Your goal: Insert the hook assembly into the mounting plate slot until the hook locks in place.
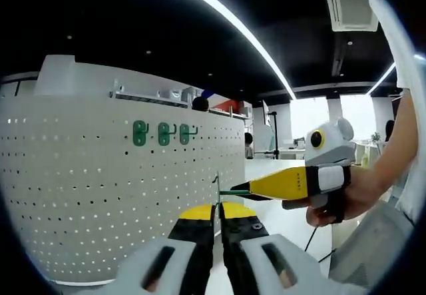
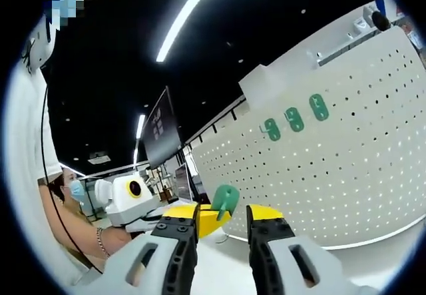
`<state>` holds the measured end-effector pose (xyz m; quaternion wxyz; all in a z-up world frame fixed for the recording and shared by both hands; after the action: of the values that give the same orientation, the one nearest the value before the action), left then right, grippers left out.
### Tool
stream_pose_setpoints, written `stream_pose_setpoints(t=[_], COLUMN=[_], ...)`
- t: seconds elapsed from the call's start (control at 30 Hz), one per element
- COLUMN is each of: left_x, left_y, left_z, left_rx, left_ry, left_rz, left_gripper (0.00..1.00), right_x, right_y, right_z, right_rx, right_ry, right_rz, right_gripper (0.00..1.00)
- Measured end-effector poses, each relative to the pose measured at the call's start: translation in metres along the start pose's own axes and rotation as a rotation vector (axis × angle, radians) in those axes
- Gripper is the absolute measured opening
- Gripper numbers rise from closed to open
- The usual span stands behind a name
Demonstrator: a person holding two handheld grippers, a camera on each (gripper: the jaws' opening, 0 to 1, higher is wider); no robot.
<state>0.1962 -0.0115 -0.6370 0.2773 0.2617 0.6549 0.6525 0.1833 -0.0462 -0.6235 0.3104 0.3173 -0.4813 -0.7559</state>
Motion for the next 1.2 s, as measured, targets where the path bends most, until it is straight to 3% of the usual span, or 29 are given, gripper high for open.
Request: stream_pose_setpoints(t=[0.47, 1.2], left_x=[-0.0004, -0.0025], left_y=[-0.0008, -0.0021], left_z=[-0.0017, -0.006], left_rx=[-0.006, -0.016], left_ry=[0.001, 0.006], left_rz=[0.004, 0.007], left_gripper=[0.02, 0.02], right_x=[-0.008, -0.009], right_y=[-0.002, -0.0028], right_z=[0.0019, -0.0028], right_rx=[-0.018, -0.016], right_ry=[0.004, -0.032], right_rz=[0.008, 0.015], right_gripper=[0.11, 0.03])
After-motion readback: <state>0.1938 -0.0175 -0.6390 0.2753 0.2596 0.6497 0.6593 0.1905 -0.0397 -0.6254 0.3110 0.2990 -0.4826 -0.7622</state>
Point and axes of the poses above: the point that each gripper's makers call its tool centre point, and the gripper's own axes: x roughly backward along the fingers, z roughly to its left, y roughly out of its top, the point moved 1 cm from there along x, roughly backward along the fingers, and after that the axes turned 5 degrees about y, right-handed, at the moved point
